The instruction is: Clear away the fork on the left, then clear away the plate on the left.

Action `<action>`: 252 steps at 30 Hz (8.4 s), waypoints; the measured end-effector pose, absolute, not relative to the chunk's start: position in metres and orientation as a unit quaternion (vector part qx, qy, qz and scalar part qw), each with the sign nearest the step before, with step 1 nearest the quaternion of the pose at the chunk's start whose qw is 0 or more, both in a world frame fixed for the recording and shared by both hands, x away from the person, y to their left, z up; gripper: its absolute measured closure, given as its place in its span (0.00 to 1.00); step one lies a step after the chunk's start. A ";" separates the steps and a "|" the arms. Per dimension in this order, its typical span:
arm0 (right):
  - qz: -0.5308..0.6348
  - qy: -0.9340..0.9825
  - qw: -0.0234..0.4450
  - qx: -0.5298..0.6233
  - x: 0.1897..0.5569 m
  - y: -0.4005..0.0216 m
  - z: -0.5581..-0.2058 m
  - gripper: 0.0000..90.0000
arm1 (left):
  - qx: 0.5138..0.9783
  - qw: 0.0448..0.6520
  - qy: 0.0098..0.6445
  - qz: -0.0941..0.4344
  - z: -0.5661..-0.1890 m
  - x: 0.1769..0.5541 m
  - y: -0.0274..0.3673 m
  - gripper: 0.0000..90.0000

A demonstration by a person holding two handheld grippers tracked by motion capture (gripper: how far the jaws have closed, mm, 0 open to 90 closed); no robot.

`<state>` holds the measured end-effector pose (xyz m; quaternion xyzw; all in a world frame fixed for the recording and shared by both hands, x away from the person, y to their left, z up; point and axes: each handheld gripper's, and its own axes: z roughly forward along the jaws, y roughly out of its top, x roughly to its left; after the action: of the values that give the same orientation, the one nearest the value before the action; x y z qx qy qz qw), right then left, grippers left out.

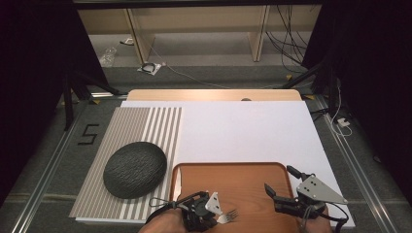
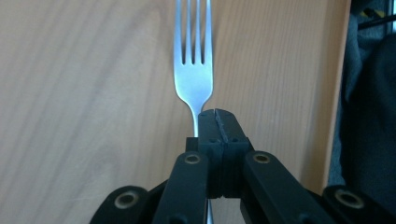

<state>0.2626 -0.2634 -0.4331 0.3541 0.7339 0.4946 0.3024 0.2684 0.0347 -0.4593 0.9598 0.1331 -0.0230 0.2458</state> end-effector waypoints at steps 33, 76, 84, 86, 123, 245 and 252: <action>0.493 0.735 0.303 0.353 0.262 -0.264 -0.433 0.14 | 0.953 0.241 0.183 -0.006 -0.465 0.289 0.054 1.00; 0.489 0.737 0.303 0.354 0.261 -0.264 -0.432 0.14 | 0.941 0.237 0.243 0.018 -0.466 0.313 0.093 1.00; 0.495 0.734 0.303 0.353 0.262 -0.264 -0.433 0.14 | 0.938 0.233 0.257 0.017 -0.466 0.316 0.104 1.00; 0.492 0.736 0.303 0.353 0.262 -0.264 -0.433 0.14 | 0.937 0.232 0.259 0.018 -0.466 0.317 0.106 1.00; 0.490 0.737 0.304 0.353 0.261 -0.264 -0.432 0.14 | 0.867 0.360 0.335 0.082 -0.414 0.324 0.144 0.26; 0.495 0.733 0.304 0.355 0.260 -0.262 -0.432 0.14 | 0.431 0.463 0.773 0.047 -0.473 0.271 0.323 0.21; 0.494 0.734 0.304 0.354 0.260 -0.262 -0.432 0.14 | 0.373 0.489 0.788 -0.029 -0.486 0.268 0.327 0.21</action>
<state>0.2598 -0.2623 -0.4318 0.3536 0.7338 0.4938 0.3044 0.2677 0.3274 -0.4861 0.3732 0.7880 -0.0290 0.4889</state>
